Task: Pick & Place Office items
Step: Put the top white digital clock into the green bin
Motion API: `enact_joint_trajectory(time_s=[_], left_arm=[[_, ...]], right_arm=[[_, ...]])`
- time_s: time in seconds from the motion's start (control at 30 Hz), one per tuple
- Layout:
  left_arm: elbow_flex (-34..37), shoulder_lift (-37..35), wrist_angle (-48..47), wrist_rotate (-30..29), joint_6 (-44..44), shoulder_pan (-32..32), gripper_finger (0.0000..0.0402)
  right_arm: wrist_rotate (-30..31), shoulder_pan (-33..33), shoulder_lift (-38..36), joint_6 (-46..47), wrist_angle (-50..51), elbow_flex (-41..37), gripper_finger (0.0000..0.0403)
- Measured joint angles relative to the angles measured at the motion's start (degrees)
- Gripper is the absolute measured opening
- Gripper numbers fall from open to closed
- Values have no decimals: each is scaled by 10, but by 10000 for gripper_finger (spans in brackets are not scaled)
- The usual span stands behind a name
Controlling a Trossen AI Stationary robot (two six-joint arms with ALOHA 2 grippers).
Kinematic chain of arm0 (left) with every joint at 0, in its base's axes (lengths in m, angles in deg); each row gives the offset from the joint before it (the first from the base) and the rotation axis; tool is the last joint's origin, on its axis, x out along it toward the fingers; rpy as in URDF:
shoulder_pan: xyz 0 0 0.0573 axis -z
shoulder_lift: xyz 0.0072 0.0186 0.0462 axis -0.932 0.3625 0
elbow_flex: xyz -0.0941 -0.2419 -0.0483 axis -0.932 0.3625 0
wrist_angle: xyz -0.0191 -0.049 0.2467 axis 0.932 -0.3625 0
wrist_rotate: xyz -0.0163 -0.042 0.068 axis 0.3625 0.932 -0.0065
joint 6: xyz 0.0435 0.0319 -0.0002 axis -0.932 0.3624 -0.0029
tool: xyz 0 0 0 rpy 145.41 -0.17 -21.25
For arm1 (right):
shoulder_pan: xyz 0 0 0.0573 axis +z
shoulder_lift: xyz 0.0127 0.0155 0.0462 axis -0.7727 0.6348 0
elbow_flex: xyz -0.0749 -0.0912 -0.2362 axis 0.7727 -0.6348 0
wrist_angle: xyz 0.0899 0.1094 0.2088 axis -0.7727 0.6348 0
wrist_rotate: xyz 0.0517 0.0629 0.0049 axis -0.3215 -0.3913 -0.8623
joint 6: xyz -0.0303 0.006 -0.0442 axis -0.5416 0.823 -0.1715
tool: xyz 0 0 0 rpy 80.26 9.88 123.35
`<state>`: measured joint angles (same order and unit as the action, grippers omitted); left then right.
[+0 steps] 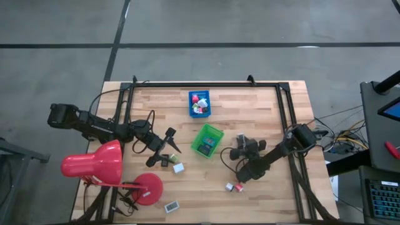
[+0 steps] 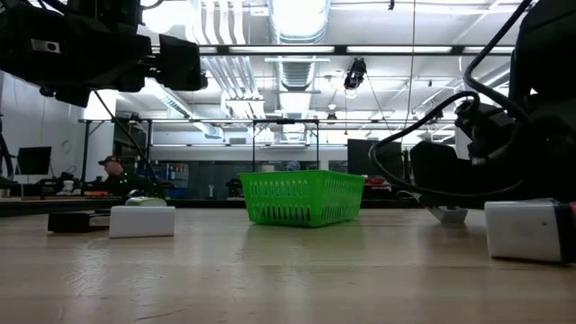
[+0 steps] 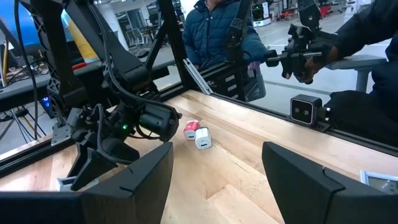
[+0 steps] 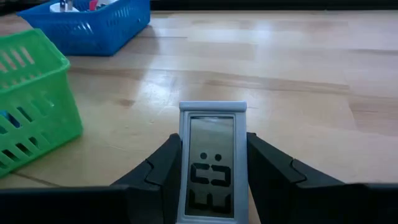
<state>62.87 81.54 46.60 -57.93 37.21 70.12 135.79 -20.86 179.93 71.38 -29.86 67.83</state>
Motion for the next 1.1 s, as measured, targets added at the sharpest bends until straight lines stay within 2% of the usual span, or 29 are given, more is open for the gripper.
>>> enact_joint_trajectory(time_s=[0.27,0.63,1.1], left_arm=[[0,2,0,0,7,0,250],[0,2,0,-2,14,0,250],[1,4,0,-17,13,0,250]], right_arm=[[18,0,-4,-46,-2,-1,136],[81,0,-8,-62,6,-2,135],[157,6,-96,-178,4,-14,135]])
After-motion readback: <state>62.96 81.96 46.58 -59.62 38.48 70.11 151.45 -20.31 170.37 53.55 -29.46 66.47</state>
